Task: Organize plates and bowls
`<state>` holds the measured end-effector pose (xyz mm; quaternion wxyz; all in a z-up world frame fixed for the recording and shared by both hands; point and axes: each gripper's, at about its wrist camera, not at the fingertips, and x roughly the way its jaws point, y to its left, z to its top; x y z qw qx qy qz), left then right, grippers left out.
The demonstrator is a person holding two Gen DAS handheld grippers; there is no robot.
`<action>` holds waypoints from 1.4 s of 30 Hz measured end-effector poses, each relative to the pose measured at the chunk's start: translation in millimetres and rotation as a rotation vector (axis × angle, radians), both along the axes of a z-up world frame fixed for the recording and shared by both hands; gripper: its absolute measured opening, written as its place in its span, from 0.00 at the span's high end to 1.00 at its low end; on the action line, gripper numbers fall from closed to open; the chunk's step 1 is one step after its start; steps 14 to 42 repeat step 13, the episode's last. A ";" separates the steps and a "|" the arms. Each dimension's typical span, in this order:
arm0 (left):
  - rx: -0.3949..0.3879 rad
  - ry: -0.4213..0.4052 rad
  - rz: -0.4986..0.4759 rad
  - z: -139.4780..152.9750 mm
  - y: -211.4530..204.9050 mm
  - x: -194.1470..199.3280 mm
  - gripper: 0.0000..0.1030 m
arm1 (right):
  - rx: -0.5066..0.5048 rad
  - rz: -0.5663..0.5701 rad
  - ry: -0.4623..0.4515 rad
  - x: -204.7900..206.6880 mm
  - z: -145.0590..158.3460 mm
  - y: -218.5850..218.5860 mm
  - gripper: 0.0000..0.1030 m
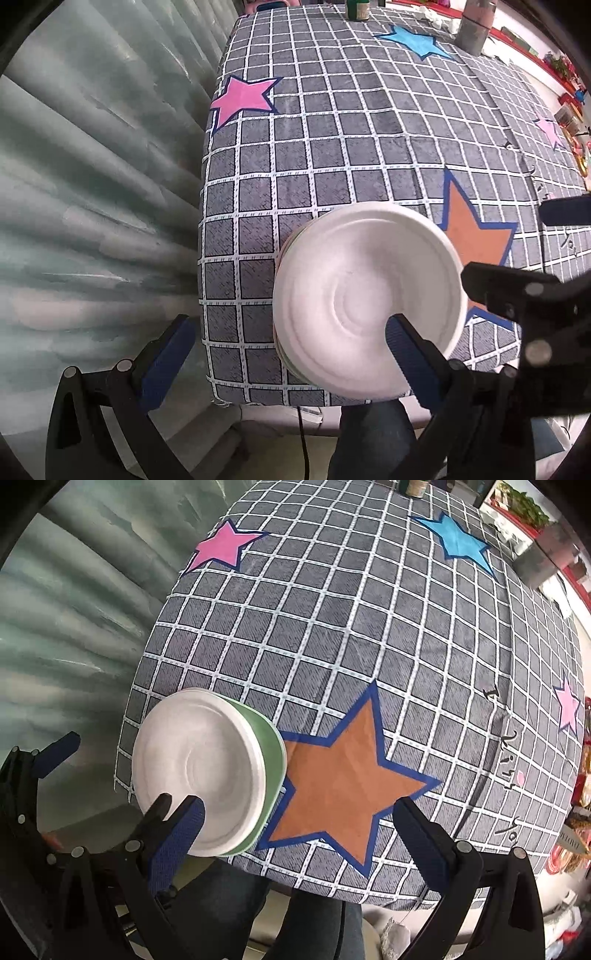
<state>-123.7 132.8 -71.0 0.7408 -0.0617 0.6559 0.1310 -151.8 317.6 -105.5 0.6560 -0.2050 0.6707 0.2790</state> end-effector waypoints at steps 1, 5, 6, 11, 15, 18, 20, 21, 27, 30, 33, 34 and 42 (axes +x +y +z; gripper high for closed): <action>-0.011 0.000 0.007 -0.2 0.8 -0.1 0.00 | 0.004 0.002 0.001 -1.3 0.8 0.1 0.00; -0.003 -0.001 -0.015 9.3 -1.4 -0.7 0.00 | 0.004 -0.017 0.018 -4.0 7.4 -5.1 0.00; -0.003 -0.003 -0.017 10.7 -1.6 -1.0 0.00 | 0.001 -0.012 0.018 -3.8 8.2 -5.1 0.00; -0.007 -0.014 0.022 -3.1 2.7 -1.7 0.00 | -0.001 0.006 0.001 -0.2 -2.1 2.4 0.00; -0.019 -0.034 0.043 -6.0 4.9 -5.2 0.00 | 0.008 0.020 0.012 -2.0 -7.2 3.7 0.00; -0.019 -0.034 0.043 -6.0 4.9 -5.2 0.00 | 0.008 0.020 0.012 -2.0 -7.2 3.7 0.00; -0.019 -0.034 0.043 -6.0 4.9 -5.2 0.00 | 0.008 0.020 0.012 -2.0 -7.2 3.7 0.00; -0.019 -0.034 0.043 -6.0 4.9 -5.2 0.00 | 0.008 0.020 0.012 -2.0 -7.2 3.7 0.00; -0.019 -0.034 0.043 -6.0 4.9 -5.2 0.00 | 0.008 0.020 0.012 -2.0 -7.2 3.7 0.00; -0.019 -0.034 0.043 -6.0 4.9 -5.2 0.00 | 0.008 0.020 0.012 -2.0 -7.2 3.7 0.00; -0.019 -0.034 0.043 -6.0 4.9 -5.2 0.00 | 0.008 0.020 0.012 -2.0 -7.2 3.7 0.00; -0.019 -0.034 0.043 -6.0 4.9 -5.2 0.00 | 0.008 0.020 0.012 -2.0 -7.2 3.7 0.00; -0.019 -0.034 0.043 -6.0 4.9 -5.2 0.00 | 0.008 0.020 0.012 -2.0 -7.2 3.7 0.00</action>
